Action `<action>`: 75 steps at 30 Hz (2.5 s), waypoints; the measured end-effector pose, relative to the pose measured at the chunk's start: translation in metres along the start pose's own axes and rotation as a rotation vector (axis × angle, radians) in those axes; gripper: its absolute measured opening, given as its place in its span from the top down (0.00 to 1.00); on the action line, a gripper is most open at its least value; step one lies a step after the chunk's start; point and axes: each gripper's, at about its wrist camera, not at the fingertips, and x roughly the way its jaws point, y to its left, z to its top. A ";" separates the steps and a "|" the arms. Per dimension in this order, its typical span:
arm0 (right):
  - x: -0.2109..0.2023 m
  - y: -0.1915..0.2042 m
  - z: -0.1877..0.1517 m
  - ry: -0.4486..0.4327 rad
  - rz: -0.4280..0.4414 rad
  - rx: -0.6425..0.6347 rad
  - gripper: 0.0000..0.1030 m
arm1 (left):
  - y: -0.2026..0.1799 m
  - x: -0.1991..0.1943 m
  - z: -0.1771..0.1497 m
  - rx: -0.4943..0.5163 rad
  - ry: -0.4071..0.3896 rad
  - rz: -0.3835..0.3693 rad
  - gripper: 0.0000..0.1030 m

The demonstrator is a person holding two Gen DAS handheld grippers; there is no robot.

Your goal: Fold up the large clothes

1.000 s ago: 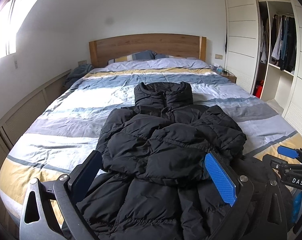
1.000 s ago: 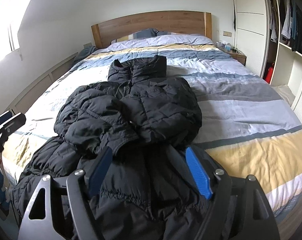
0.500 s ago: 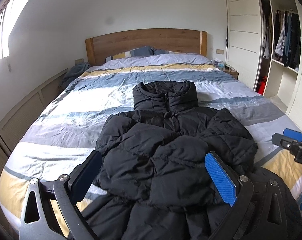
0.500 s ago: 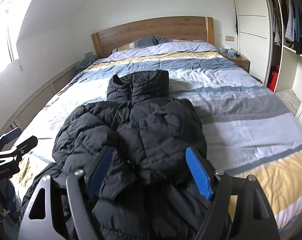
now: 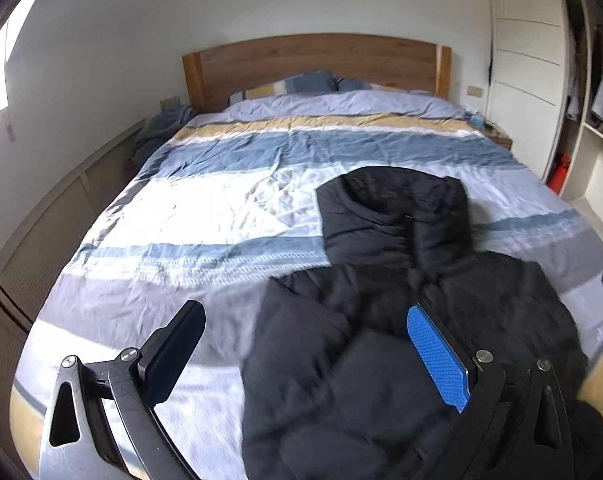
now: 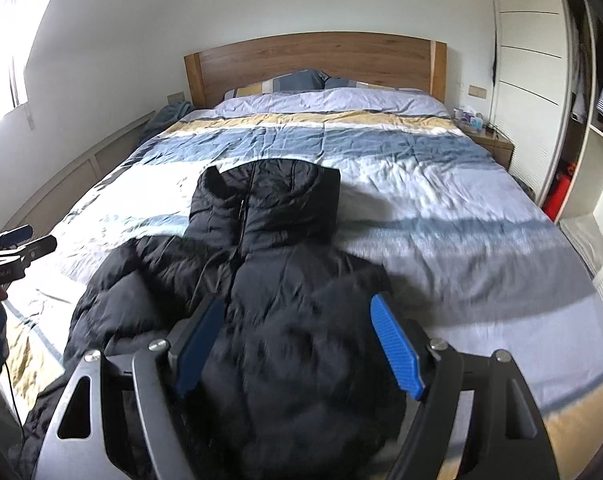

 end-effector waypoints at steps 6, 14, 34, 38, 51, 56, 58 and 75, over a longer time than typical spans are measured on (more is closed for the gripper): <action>0.078 -0.019 0.052 0.032 -0.002 0.023 0.27 | 0.028 0.074 0.050 -0.070 0.083 -0.068 0.06; 0.190 -0.037 0.097 0.069 0.013 0.091 0.27 | 0.029 0.178 0.086 -0.130 0.187 -0.110 0.11; 0.359 -0.060 0.126 0.108 0.159 0.253 0.27 | 0.000 0.346 0.112 -0.333 0.221 -0.238 0.11; 0.371 -0.057 0.123 0.111 0.184 0.245 0.36 | -0.010 0.359 0.108 -0.327 0.245 -0.268 0.30; 0.314 -0.037 0.130 0.185 0.264 0.176 0.86 | -0.027 0.300 0.103 -0.226 0.261 -0.317 0.83; 0.240 -0.037 0.115 0.154 0.323 0.134 0.86 | -0.025 0.236 0.084 -0.180 0.236 -0.364 0.83; 0.208 -0.038 0.101 0.121 0.354 0.111 0.86 | -0.022 0.206 0.069 -0.168 0.214 -0.389 0.83; 0.089 -0.036 -0.068 0.029 0.449 0.142 0.83 | -0.014 0.086 -0.100 -0.105 0.089 -0.433 0.84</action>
